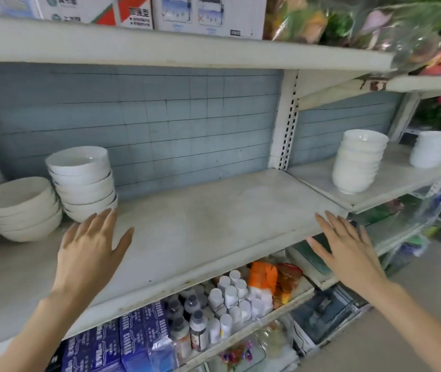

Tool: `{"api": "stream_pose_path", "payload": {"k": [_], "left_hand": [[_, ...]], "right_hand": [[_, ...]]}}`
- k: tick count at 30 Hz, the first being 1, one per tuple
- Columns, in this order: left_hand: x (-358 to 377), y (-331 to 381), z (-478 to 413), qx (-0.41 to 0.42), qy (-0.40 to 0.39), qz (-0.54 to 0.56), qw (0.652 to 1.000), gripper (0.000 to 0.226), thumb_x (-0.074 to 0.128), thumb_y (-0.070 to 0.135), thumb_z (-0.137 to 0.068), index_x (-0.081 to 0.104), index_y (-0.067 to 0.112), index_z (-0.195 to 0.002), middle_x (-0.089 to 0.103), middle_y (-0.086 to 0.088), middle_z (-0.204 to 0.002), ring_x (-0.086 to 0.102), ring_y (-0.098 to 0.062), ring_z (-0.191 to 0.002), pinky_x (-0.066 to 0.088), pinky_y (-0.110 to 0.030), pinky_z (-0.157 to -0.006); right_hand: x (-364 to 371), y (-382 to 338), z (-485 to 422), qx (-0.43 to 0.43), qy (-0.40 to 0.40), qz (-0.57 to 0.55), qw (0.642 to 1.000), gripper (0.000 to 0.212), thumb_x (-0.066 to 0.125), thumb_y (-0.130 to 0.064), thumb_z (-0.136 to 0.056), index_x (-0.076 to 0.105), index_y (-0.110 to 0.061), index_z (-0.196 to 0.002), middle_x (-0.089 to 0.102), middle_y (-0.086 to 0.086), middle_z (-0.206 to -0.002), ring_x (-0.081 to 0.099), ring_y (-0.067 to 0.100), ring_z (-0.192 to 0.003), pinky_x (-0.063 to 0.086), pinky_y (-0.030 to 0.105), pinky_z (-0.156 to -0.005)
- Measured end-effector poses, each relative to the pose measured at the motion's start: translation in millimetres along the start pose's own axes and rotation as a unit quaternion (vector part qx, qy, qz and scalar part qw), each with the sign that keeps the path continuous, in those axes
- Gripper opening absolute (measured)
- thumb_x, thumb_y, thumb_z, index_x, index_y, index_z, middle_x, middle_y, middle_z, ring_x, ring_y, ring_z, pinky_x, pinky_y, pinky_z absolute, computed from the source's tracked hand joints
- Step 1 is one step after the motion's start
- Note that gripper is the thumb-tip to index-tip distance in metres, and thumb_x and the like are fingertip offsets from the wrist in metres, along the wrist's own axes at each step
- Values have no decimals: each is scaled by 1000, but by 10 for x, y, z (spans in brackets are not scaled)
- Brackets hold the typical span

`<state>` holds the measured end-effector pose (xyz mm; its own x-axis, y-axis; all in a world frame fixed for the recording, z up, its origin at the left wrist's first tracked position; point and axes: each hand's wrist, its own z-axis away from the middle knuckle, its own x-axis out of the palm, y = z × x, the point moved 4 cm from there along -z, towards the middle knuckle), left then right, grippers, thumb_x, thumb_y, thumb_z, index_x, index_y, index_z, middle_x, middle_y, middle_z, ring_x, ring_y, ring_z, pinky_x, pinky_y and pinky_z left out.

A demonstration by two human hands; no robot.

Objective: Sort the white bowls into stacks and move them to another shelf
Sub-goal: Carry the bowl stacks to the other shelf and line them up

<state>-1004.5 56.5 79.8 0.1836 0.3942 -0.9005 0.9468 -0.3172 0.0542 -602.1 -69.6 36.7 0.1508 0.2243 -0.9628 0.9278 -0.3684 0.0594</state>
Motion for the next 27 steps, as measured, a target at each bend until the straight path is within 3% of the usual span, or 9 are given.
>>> {"api": "stream_pose_path", "payload": {"k": [2, 6, 11, 15, 21, 25, 27], "left_hand": [[67, 213, -8, 6, -10, -3, 1000, 67, 31, 50, -87, 60, -2, -118, 65, -21, -114, 63, -40, -104, 47, -56, -87], [168, 594, -61, 19, -18, -6, 1000, 69, 30, 53, -86, 59, 2, -122, 64, -19, -117, 60, -40, -109, 45, -58, -91], [248, 1118, -324, 53, -29, -4, 998, 62, 43, 50, -86, 60, 3, -122, 65, -18, -118, 63, -40, -105, 48, -57, -87], [341, 1589, -708, 92, -11, 8, 996, 52, 57, 43, -88, 62, 1, -119, 67, -19, -114, 64, -42, -102, 51, -58, -83], [682, 2345, -1297, 148, -12, 7, 989, 64, 37, 51, -85, 64, 2, -115, 69, -18, -108, 66, -41, -96, 52, -56, -77], [979, 2761, -1726, 155, -9, 13, 988, 56, 53, 48, -91, 63, 0, -117, 67, -20, -111, 64, -43, -99, 50, -61, -80], [1104, 2949, -1913, 155, -11, 6, 988, 57, 50, 50, -91, 64, 0, -115, 68, -18, -108, 66, -42, -96, 51, -60, -77]], "right_hand": [[-2, 295, 67, 21, -17, 7, 1000, 90, -10, -69, -75, 15, -25, -150, 19, -1, -157, 20, 19, -143, 14, 46, -115], [-46, 811, 154, 53, -5, 8, 999, 82, 3, -65, -85, 39, -20, -142, 43, 1, -145, 43, 21, -131, 29, 48, -110], [-43, 1308, 79, 86, -35, -29, 995, 70, 13, -62, -89, 16, -27, -149, 17, -4, -157, 20, 16, -143, 16, 44, -117], [-73, 1618, -43, 119, -19, -40, 992, 67, 20, -60, -92, 17, -27, -149, 18, -4, -157, 17, 14, -144, 16, 45, -117], [26, 2115, -402, 160, -17, -30, 987, 73, 15, -63, -88, 11, -25, -150, 12, -2, -158, 13, 15, -145, 13, 42, -117], [84, 2480, -747, 179, -33, -26, 983, 72, 16, -63, -89, 0, -28, -150, 0, -5, -159, 3, 15, -146, 9, 43, -116], [107, 2660, -920, 182, -31, -18, 983, 72, 17, -63, -89, 2, -28, -150, 2, -7, -159, 4, 14, -146, 8, 43, -116]]}}
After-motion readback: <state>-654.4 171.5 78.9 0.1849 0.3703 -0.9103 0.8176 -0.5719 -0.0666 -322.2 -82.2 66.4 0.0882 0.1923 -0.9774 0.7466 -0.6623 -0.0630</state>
